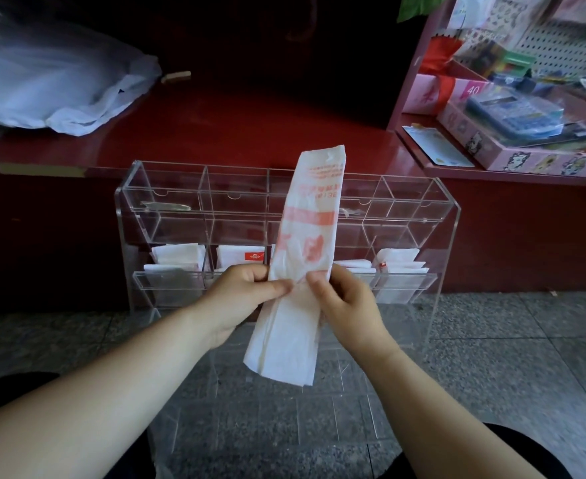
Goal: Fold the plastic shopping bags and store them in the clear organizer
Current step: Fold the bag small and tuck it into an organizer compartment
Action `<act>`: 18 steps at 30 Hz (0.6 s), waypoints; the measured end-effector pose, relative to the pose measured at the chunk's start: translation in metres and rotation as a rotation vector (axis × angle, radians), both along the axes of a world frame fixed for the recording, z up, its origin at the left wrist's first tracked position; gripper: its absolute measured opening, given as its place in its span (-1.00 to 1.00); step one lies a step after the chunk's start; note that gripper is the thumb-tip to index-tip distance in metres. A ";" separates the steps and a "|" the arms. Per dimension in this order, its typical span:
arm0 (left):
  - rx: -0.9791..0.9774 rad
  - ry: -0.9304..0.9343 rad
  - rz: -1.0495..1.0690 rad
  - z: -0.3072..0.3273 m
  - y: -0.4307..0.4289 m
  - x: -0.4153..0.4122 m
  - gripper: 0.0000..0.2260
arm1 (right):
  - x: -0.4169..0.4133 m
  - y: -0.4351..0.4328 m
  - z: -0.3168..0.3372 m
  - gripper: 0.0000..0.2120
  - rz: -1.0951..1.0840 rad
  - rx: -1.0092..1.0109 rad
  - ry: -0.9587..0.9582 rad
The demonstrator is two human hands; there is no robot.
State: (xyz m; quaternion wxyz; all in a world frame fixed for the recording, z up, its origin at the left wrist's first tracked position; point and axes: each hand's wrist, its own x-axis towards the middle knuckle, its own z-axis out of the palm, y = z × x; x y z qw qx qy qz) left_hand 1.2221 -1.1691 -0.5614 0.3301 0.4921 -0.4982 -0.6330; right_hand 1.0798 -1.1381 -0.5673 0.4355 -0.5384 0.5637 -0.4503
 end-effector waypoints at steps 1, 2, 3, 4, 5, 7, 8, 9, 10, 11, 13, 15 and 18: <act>-0.002 0.006 0.007 0.000 -0.001 0.001 -0.91 | -0.002 0.001 -0.003 -0.88 -0.080 -0.144 0.070; -0.004 0.012 0.017 0.002 -0.001 0.002 -0.91 | -0.007 0.002 -0.005 -0.95 -0.142 -0.306 0.178; -0.001 0.020 0.029 0.004 -0.002 0.004 -0.91 | -0.011 0.003 -0.006 -0.91 -0.175 -0.464 0.323; 0.008 0.034 0.045 0.006 -0.003 0.007 -0.90 | -0.016 0.003 -0.009 -0.80 -0.166 -0.604 0.467; 0.016 0.050 0.062 0.008 -0.005 0.010 -0.90 | -0.020 0.005 -0.012 -0.70 -0.128 -0.715 0.593; 0.026 0.073 0.081 0.011 -0.007 0.015 -0.90 | -0.021 0.007 -0.016 -0.58 -0.033 -0.824 0.792; 0.033 0.086 0.083 0.013 -0.007 0.017 -0.90 | -0.019 0.008 -0.017 -0.55 0.010 -0.851 0.868; 0.043 0.102 0.082 0.014 -0.007 0.018 -0.90 | -0.017 0.009 -0.018 -0.55 0.037 -0.872 0.925; 0.065 0.125 0.075 0.014 -0.007 0.018 -0.90 | -0.015 0.009 -0.018 -0.57 0.045 -0.897 0.955; 0.098 0.153 0.063 0.015 -0.005 0.018 -0.91 | -0.012 0.008 -0.017 -0.59 0.033 -0.928 0.960; 0.151 0.183 0.016 0.014 -0.002 0.017 -0.91 | -0.008 0.007 -0.015 -0.63 -0.013 -1.001 0.959; 0.178 0.180 -0.036 0.012 -0.001 0.016 -0.82 | -0.005 0.006 -0.013 -0.64 -0.054 -1.054 0.987; 0.178 0.164 -0.038 0.012 -0.002 0.015 -0.88 | -0.006 0.004 -0.014 -0.77 -0.057 -1.103 0.947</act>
